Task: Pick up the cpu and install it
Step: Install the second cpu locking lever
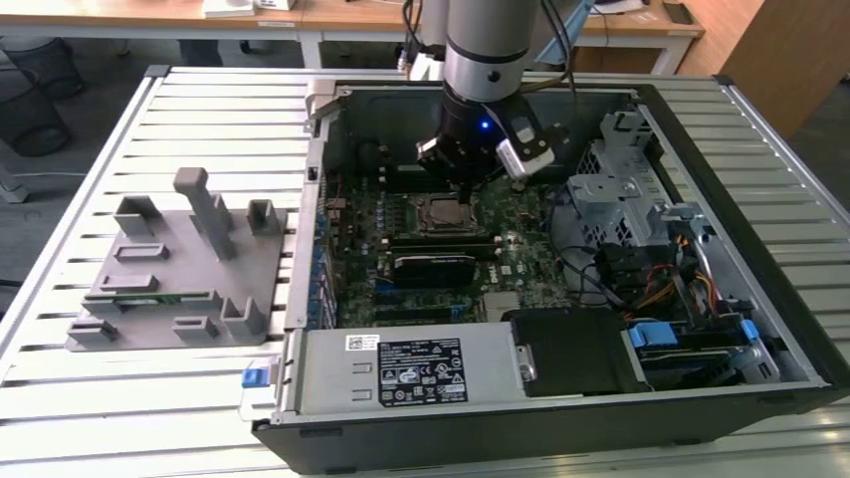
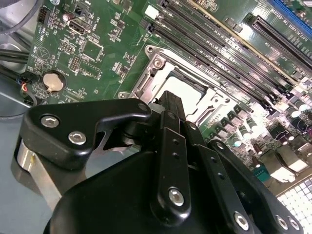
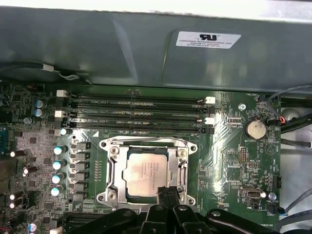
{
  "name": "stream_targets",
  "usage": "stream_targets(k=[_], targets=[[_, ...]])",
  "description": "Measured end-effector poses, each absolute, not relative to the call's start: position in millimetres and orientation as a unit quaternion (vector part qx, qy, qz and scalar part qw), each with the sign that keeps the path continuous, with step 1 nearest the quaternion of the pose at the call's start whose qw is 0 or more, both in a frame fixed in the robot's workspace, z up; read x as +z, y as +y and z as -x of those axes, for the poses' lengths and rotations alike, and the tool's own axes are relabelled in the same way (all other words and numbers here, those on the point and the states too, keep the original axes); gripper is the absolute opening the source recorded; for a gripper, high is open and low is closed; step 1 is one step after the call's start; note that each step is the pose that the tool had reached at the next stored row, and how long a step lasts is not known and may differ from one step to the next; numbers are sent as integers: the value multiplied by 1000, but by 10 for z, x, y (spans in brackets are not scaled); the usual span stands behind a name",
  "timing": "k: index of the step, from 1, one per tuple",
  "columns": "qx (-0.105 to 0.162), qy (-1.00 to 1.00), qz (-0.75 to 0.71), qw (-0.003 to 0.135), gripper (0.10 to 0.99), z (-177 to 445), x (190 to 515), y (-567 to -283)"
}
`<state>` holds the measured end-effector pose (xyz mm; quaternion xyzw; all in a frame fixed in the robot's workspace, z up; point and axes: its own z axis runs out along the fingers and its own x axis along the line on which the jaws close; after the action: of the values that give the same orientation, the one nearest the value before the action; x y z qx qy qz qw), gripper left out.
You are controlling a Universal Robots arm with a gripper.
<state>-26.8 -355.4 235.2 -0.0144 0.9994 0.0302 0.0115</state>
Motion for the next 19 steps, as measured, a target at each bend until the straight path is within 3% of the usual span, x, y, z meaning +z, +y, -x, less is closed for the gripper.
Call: stream_targets(k=[19], targets=[[30, 999, 14, 12, 106, 268, 2352, -3610]])
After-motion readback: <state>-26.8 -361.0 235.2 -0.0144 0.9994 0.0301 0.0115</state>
